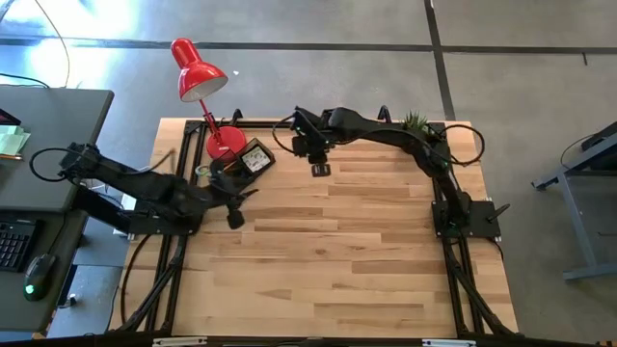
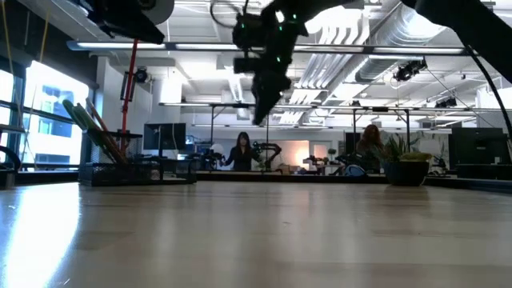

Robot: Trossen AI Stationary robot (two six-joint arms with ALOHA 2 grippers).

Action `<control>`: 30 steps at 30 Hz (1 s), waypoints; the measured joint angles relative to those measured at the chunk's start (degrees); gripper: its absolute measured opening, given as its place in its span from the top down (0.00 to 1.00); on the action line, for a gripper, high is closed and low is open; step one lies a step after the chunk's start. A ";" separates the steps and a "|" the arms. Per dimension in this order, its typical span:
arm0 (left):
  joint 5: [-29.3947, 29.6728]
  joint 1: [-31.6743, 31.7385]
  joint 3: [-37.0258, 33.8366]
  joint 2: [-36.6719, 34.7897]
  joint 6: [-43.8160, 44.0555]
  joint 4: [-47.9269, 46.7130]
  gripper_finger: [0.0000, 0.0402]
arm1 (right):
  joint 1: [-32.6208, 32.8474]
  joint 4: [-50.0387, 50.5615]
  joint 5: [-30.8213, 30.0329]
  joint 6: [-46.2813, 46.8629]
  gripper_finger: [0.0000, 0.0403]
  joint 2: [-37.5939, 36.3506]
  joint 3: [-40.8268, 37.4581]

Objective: Pick and place office supplies into organizer
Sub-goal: Adjust the green sticky notes in the desk organizer

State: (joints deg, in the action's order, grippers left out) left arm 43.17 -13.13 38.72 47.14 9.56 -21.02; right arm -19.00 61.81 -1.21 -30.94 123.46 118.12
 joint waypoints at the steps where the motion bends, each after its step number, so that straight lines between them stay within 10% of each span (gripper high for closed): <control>1: 0.66 0.00 1.31 2.22 0.60 -2.26 0.76 | -0.53 -0.01 -1.76 0.63 0.71 -0.04 -0.92; 11: -3.59 7.33 9.60 15.07 7.23 -18.14 0.76 | -4.05 -8.41 -5.54 10.00 0.71 -8.52 -14.39; 30: -20.47 32.47 8.77 25.18 -4.72 -10.55 0.76 | 5.26 -66.07 -9.70 16.35 0.71 -47.97 -76.85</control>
State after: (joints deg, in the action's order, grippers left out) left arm 22.71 19.34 47.49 72.32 4.84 -31.58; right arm -13.74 -4.26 -10.92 -14.59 75.49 41.27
